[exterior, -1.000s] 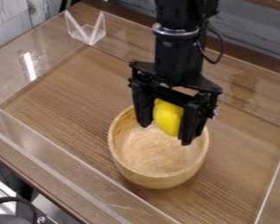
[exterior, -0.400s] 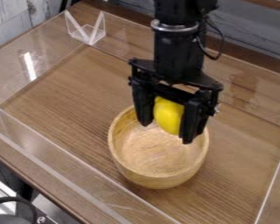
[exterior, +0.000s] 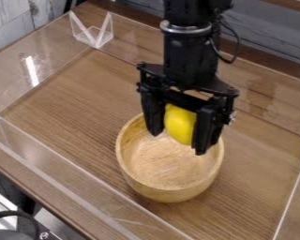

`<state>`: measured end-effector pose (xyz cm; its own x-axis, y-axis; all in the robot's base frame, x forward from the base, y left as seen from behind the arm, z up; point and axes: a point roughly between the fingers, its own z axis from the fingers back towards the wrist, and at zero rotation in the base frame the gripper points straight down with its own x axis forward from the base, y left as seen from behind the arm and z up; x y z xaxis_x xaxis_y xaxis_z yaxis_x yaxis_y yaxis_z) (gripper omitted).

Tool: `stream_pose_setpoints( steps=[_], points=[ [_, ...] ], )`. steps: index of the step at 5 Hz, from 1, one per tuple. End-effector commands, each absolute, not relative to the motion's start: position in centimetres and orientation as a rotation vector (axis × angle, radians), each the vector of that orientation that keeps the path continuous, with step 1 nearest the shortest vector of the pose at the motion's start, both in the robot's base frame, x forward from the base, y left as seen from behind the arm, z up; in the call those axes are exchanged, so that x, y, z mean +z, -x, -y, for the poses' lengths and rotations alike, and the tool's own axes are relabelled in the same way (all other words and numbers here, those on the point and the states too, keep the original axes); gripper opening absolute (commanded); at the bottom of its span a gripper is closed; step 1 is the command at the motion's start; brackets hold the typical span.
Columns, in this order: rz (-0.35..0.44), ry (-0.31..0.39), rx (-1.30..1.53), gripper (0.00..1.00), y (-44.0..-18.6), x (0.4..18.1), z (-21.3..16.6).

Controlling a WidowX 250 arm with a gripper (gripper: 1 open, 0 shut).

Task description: Put the lemon in the brown bowl

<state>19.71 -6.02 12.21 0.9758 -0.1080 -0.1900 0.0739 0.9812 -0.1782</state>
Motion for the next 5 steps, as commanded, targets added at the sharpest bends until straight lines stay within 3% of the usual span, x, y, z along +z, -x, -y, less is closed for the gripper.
stream_pose_setpoints(
  steps=[1,5],
  points=[
    [-0.156,0.184,-0.09,1.0,-19.86,13.31,5.98],
    [-0.166,0.197,-0.093,1.0,-19.27,13.08,6.09]
  ],
)
